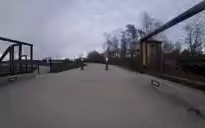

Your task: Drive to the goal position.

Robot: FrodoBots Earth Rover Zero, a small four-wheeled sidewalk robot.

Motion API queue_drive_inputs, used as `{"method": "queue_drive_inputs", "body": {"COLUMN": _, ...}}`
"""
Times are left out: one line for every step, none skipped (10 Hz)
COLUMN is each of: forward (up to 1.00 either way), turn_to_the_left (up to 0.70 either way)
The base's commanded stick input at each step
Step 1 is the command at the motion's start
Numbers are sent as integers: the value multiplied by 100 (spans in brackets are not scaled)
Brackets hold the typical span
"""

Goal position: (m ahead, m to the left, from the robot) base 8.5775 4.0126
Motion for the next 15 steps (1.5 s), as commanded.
{"method": "queue_drive_inputs", "body": {"forward": 100, "turn_to_the_left": 0}}
{"method": "queue_drive_inputs", "body": {"forward": 100, "turn_to_the_left": 0}}
{"method": "queue_drive_inputs", "body": {"forward": 100, "turn_to_the_left": 0}}
{"method": "queue_drive_inputs", "body": {"forward": 100, "turn_to_the_left": 0}}
{"method": "queue_drive_inputs", "body": {"forward": 100, "turn_to_the_left": 0}}
{"method": "queue_drive_inputs", "body": {"forward": 100, "turn_to_the_left": 0}}
{"method": "queue_drive_inputs", "body": {"forward": 100, "turn_to_the_left": 0}}
{"method": "queue_drive_inputs", "body": {"forward": 100, "turn_to_the_left": 0}}
{"method": "queue_drive_inputs", "body": {"forward": 100, "turn_to_the_left": 0}}
{"method": "queue_drive_inputs", "body": {"forward": 100, "turn_to_the_left": 0}}
{"method": "queue_drive_inputs", "body": {"forward": 100, "turn_to_the_left": 0}}
{"method": "queue_drive_inputs", "body": {"forward": 100, "turn_to_the_left": 0}}
{"method": "queue_drive_inputs", "body": {"forward": 100, "turn_to_the_left": 0}}
{"method": "queue_drive_inputs", "body": {"forward": 100, "turn_to_the_left": 0}}
{"method": "queue_drive_inputs", "body": {"forward": 100, "turn_to_the_left": 0}}
